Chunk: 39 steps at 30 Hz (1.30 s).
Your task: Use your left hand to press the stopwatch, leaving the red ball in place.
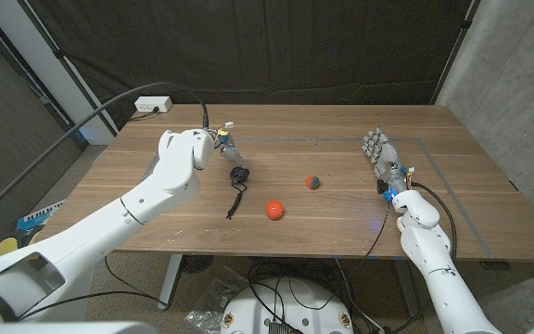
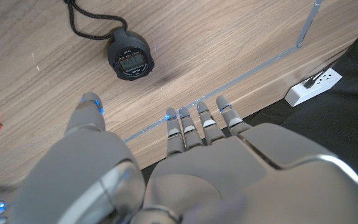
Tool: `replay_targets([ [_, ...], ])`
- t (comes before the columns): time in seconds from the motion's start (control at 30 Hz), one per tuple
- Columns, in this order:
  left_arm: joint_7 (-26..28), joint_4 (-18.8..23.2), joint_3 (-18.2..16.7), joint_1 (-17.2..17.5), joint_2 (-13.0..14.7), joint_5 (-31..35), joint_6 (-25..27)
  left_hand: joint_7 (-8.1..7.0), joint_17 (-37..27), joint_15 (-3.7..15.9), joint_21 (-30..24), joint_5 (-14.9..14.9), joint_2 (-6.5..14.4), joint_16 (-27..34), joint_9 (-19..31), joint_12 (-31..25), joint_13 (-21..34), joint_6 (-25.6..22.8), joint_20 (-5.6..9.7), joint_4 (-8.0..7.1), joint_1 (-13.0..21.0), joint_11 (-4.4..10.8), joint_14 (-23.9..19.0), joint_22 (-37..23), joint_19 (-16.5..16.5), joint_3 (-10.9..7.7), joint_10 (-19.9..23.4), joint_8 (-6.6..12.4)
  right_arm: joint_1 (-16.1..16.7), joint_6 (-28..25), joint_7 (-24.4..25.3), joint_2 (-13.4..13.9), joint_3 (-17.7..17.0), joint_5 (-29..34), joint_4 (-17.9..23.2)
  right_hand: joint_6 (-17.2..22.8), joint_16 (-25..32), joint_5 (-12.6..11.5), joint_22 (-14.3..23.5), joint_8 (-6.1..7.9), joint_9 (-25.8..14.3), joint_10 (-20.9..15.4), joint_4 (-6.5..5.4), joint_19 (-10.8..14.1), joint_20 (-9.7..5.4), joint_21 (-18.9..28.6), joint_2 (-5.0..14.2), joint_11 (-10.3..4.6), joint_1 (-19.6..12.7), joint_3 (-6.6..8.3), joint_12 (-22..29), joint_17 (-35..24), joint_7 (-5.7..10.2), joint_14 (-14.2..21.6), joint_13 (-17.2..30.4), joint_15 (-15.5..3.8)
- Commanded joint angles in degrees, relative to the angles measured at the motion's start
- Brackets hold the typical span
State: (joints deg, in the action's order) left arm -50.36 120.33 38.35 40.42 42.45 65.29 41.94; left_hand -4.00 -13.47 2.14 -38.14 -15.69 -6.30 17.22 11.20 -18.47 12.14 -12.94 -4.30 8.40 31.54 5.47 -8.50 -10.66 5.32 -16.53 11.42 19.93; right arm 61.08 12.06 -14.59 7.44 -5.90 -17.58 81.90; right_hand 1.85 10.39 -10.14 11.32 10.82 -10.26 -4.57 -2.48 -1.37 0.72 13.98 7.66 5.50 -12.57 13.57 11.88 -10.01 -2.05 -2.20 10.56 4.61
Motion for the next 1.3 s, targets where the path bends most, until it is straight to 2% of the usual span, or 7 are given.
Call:
replay_targets([
  [0.03, -6.1, -3.2, -1.5, 1.1, -5.3, 12.1, -6.3, -0.4, -0.3, 2.1, 0.3, -0.4, -0.8, 0.3, 0.1, -0.6, 0.2, -0.4, 0.22, -0.06, 0.5, 0.14, -0.8, -0.2, -0.1, 0.67, 0.9, 0.18, 0.1, 0.4, 0.6, 0.3, 0.2, 0.8, -0.3, 0.6, 0.4, 0.0, 0.3, 0.21, -0.2, -0.3, -0.55, -0.3, 0.59, -0.2, -0.16, 0.15, 0.9, -0.15, 0.4, -0.4, -0.03, 0.3, 0.1, 0.1],
  [0.23, -8.1, -5.5, -1.8, 1.4, -7.9, 18.0, -9.4, -0.27, -0.4, 2.01, 0.5, -0.7, -1.6, 0.3, 0.1, -0.7, 0.3, -0.9, 0.26, -0.03, 0.7, -0.04, -0.9, -0.2, -0.1, 1.29, 1.4, 0.22, 0.0, 1.2, 1.4, 0.3, 0.3, 1.4, -0.7, 0.7, 0.4, 0.0, 0.4, 0.23, -0.2, -0.4, -0.87, -0.2, 0.59, -0.2, -0.31, 0.21, 1.4, -0.4, 0.5, -0.4, 0.02, 0.3, 0.1, 0.16],
  [0.6, -10.2, -9.0, -3.2, 1.5, -11.9, 23.2, -13.7, -0.88, -0.7, 2.67, 0.6, -1.5, -3.0, 0.6, 0.2, -1.0, 0.5, -2.8, 0.79, 0.07, 1.1, 0.5, -1.8, -0.2, -0.9, 2.69, 2.8, 0.74, -0.3, 2.2, 2.0, 0.7, 0.6, 1.9, -1.6, 1.1, 0.5, -0.1, 0.4, 0.29, -0.2, -0.7, -1.63, -0.1, 0.63, -0.2, -0.63, 0.28, 2.6, -0.97, 0.6, -0.4, 0.1, 0.6, 0.1, 0.16],
  [0.93, -10.3, -11.7, -4.2, 1.4, -14.2, 23.4, -15.7, -0.87, -0.9, 3.45, 0.6, -2.5, -3.1, 1.2, 0.2, -1.8, 0.6, -5.1, 1.27, -0.06, 1.8, 1.07, -3.7, -0.2, -2.1, 3.79, 5.5, 1.36, -1.0, 3.0, 2.0, 1.2, 0.8, 1.8, -2.8, 1.1, 0.4, -0.2, 0.4, 0.26, -0.2, -0.8, -1.74, 0.0, 0.65, -0.2, -1.05, 0.19, 2.9, -1.24, 0.6, -0.3, 0.15, 0.8, 0.1, 0.28],
  [1.13, -12.6, -13.0, -3.9, -0.1, -14.9, 22.7, -17.2, -0.7, -1.0, 3.32, 0.7, -2.8, -3.2, 1.0, 0.2, -1.6, 0.6, -4.5, 1.06, -0.09, 2.0, 0.83, -3.4, -0.2, -2.2, 4.24, 5.1, 1.0, -1.5, 3.4, 1.9, 1.3, 0.9, 1.5, -3.6, 1.1, 0.4, -0.2, 0.4, 0.25, -0.2, -0.9, -1.77, 0.0, 0.66, -0.2, -1.16, 0.26, 3.0, -1.31, 0.6, -0.3, 0.14, 0.8, 0.1, 0.3],
  [1.3, -12.4, -13.9, -3.1, -0.7, -15.3, 23.6, -17.4, -0.66, -1.0, 3.24, 0.9, -3.0, -3.3, 0.8, 0.2, -1.5, 0.7, -4.3, 0.9, 0.01, 2.3, 0.94, -3.2, -0.2, -2.1, 4.53, 5.0, 0.84, -1.8, 3.4, 1.8, 1.4, 0.9, 1.3, -4.3, 1.1, 0.3, -0.3, 0.4, 0.23, -0.2, -0.9, -1.8, 0.0, 0.61, -0.2, -1.18, 0.3, 3.0, -1.33, 0.6, -0.2, 0.11, 0.8, 0.1, 0.23],
])
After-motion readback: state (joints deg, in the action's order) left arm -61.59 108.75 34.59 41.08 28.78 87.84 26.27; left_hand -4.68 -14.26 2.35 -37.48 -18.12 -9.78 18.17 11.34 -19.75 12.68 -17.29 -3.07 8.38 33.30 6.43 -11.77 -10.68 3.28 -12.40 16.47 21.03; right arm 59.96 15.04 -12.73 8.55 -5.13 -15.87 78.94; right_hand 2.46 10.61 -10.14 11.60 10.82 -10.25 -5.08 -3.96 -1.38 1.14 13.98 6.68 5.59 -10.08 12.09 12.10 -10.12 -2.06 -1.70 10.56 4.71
